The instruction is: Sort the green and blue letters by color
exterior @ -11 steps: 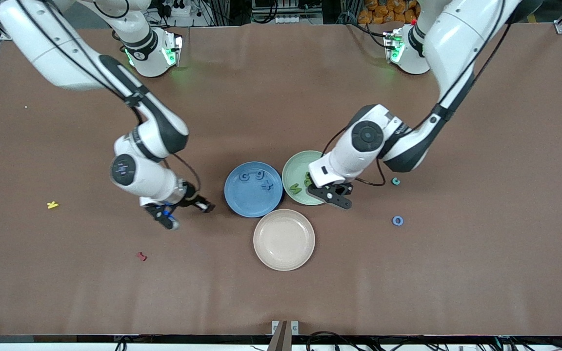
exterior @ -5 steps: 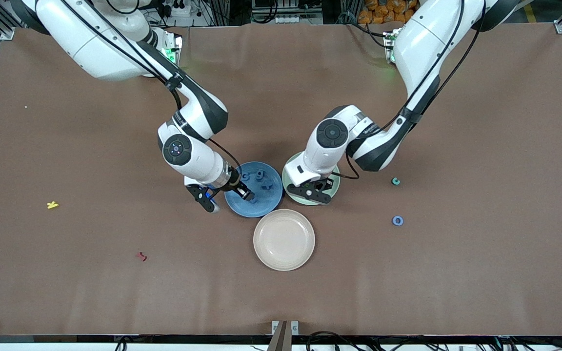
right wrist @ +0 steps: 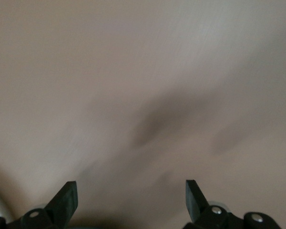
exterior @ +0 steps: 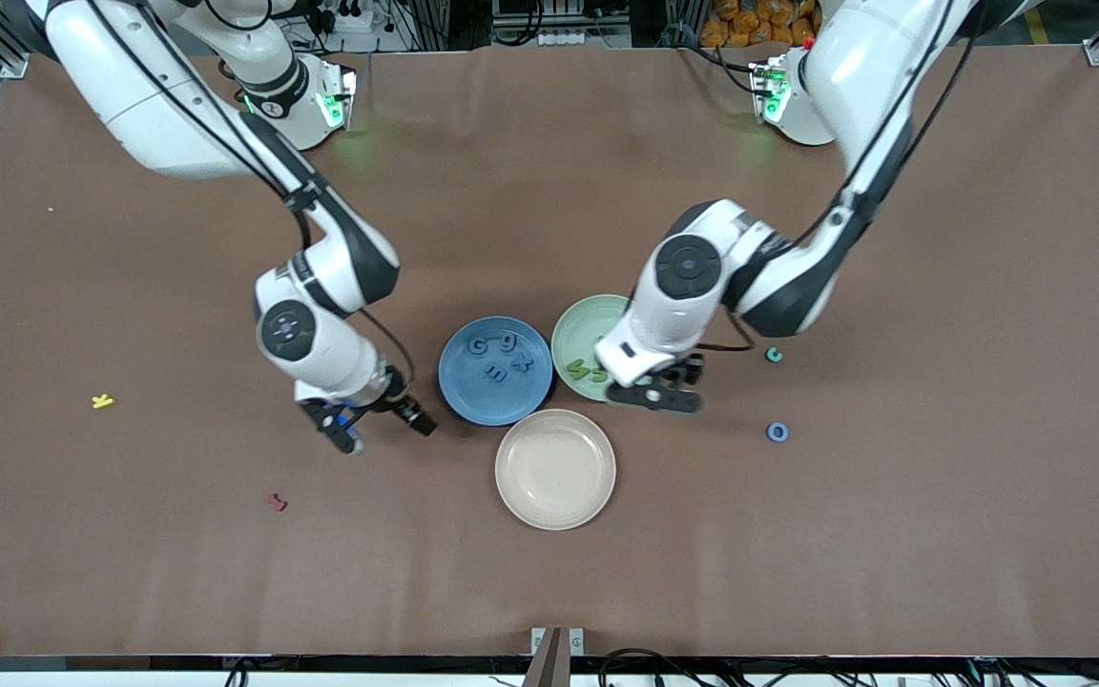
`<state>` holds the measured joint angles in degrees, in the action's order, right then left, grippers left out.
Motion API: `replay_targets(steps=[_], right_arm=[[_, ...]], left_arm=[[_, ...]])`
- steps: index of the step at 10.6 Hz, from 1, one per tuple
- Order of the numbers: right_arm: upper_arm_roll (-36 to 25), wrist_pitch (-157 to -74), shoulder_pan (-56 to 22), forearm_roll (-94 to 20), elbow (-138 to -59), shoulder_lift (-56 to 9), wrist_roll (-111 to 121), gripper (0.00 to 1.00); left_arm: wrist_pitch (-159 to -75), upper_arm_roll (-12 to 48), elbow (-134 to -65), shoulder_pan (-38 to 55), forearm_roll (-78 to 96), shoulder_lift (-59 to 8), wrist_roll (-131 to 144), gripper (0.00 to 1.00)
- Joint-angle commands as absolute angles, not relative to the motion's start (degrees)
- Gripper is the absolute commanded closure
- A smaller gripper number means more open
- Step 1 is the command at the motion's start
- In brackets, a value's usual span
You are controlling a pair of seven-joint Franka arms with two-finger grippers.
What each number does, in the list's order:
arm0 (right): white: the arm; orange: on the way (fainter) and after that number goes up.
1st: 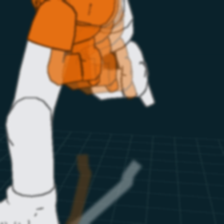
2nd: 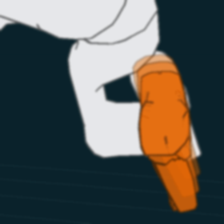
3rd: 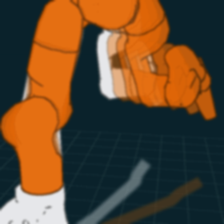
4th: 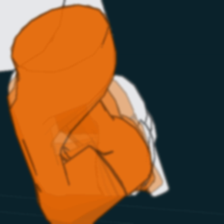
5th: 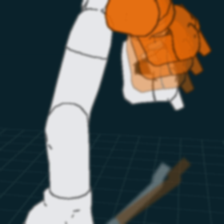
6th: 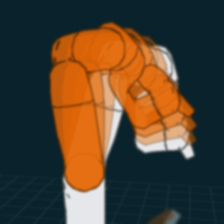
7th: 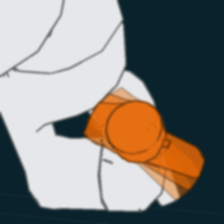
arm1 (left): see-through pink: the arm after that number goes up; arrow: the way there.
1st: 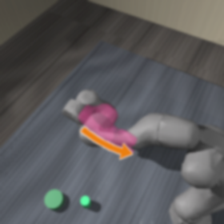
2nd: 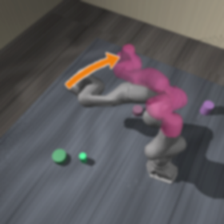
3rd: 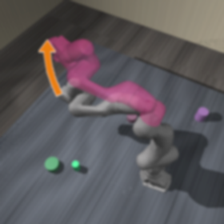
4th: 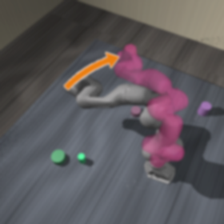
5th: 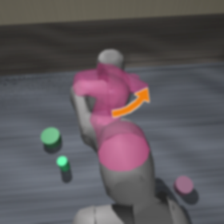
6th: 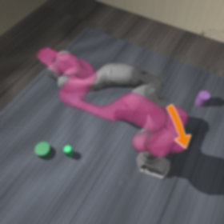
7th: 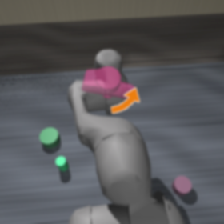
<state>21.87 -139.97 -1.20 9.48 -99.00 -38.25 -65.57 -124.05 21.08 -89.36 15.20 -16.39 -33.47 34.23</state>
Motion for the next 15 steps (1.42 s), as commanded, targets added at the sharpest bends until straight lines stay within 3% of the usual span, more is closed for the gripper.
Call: replay_targets(steps=[1,3,7,11,15], right_arm=[[16.7,-140.4,2.9,10.1,-94.6,-41.2,-48.7,0.00],[16.6,-143.7,4.7,10.3,-89.7,-46.0,-45.0,0.00],[16.4,-155.6,4.7,10.8,-80.3,-55.6,-37.2,0.00],[14.0,-155.7,7.1,10.8,-78.8,-56.2,-27.4,0.00],[14.1,-155.7,8.6,10.5,-82.9,-55.5,-25.3,0.00]], left_arm=[[-112.1,20.9,-87.6,6.5,-16.3,-23.9,28.6,0.00],[-106.8,21.0,-86.9,3.0,-14.3,-18.6,25.0,0.00],[-104.5,20.6,-87.3,-5.2,-4.4,-8.7,15.7,0.00],[-98.4,18.6,-90.5,-3.0,-4.0,-1.5,14.9,0.00],[-98.3,17.8,-91.2,-2.7,-0.5,-0.3,15.7,0.00]])
